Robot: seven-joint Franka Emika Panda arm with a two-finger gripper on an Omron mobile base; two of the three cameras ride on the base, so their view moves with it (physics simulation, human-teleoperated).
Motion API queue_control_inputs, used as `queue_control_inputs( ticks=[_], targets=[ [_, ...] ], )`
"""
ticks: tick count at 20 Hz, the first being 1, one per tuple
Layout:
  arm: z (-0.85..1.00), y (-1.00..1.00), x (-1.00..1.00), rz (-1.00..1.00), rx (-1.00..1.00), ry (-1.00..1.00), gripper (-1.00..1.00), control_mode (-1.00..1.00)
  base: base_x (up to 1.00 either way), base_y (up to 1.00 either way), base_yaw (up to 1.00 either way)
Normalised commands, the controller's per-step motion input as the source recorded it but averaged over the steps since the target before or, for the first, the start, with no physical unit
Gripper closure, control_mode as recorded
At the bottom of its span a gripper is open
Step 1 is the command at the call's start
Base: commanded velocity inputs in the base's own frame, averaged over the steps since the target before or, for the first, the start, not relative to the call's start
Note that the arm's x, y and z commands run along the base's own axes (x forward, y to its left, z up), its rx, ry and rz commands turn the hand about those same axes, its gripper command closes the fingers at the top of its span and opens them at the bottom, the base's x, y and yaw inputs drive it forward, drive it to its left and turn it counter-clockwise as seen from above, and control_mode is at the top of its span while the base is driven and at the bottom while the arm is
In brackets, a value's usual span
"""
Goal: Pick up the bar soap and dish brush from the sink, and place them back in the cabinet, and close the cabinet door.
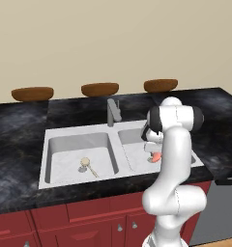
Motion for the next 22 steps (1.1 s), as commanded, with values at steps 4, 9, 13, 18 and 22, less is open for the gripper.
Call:
queue_control_inputs(
  ticks=[4,9,13,18,22],
  targets=[
    [0.34,-0.01,0.00,0.00,0.00,0.00,1.00,-1.00,0.00,0.00,0.00],
    [0.58,-0.04,0.00,0.00,0.00,0.00,1.00,-1.00,0.00,0.00,0.00],
    [0.67,-0.02,0.00,0.00,0.00,0.00,1.00,-1.00,0.00,0.00,0.00],
    [0.63,0.00,-0.01,0.00,0.00,0.00,1.00,-1.00,0.00,0.00,0.00],
    [0.62,0.01,-0.05,0.00,0.00,0.00,1.00,-1.00,0.00,0.00,0.00]
  ],
)
